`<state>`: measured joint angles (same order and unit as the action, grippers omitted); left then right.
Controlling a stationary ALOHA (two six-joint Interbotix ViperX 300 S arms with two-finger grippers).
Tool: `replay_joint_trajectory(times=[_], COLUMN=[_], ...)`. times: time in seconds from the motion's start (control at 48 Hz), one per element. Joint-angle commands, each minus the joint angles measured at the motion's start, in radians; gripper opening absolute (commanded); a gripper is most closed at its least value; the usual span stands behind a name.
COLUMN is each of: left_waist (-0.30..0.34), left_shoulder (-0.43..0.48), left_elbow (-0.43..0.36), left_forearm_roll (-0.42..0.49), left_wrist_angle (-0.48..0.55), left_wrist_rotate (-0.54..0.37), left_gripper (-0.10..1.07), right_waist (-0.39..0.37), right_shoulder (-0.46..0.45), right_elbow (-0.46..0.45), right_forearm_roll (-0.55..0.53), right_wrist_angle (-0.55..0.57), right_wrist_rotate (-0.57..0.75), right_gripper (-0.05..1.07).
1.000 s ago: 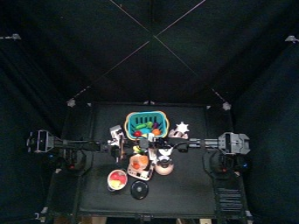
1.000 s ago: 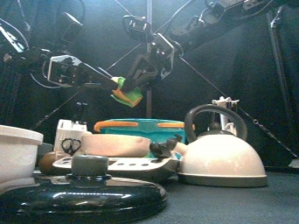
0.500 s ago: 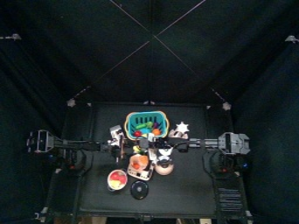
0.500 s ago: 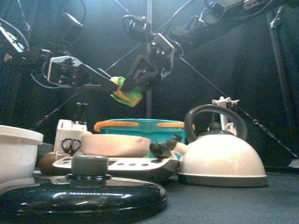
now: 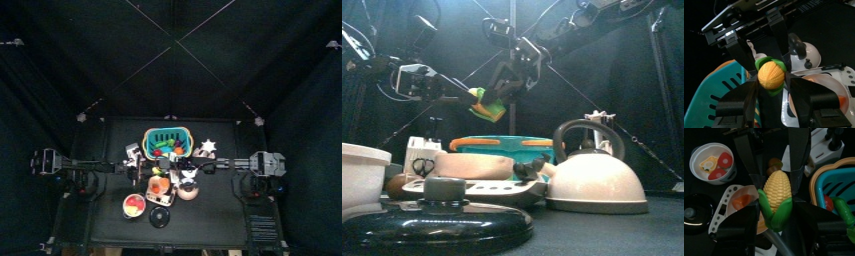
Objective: Remove piece of corn husk
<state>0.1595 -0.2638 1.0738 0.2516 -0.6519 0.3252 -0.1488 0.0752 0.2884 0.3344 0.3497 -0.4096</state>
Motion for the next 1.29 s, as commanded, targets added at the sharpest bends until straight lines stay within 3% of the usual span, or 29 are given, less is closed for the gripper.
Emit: replay_joint_trajectory(times=[0.0, 0.229, 0.646, 1.271], left_waist=[0.002, 0.002, 0.002, 0.0], left_shoulder=[-0.002, -0.002, -0.014, -0.018], left_elbow=[-0.021, -0.021, -0.018, -0.014], left_forearm_roll=[-0.003, -0.003, -0.003, -0.018], left_wrist_angle=[-0.005, -0.005, -0.005, -0.005], left_wrist_rotate=[0.003, 0.003, 0.0, -0.002], left_gripper=[0.75, 0.75, 0.75, 0.76], right_waist=[-0.003, 0.0, -0.003, -0.005], right_shoulder=[-0.017, -0.017, -0.017, -0.026], right_elbow=[-0.021, -0.018, 0.002, -0.005], right_forearm_roll=[0.017, 0.005, 0.003, -0.051], right_wrist_angle=[0.0, 0.0, 0.0, -0.032], right_wrist_rotate=[-0.002, -0.006, 0.0, 0.006], right_gripper=[0.75, 0.87, 0.88, 0.66])
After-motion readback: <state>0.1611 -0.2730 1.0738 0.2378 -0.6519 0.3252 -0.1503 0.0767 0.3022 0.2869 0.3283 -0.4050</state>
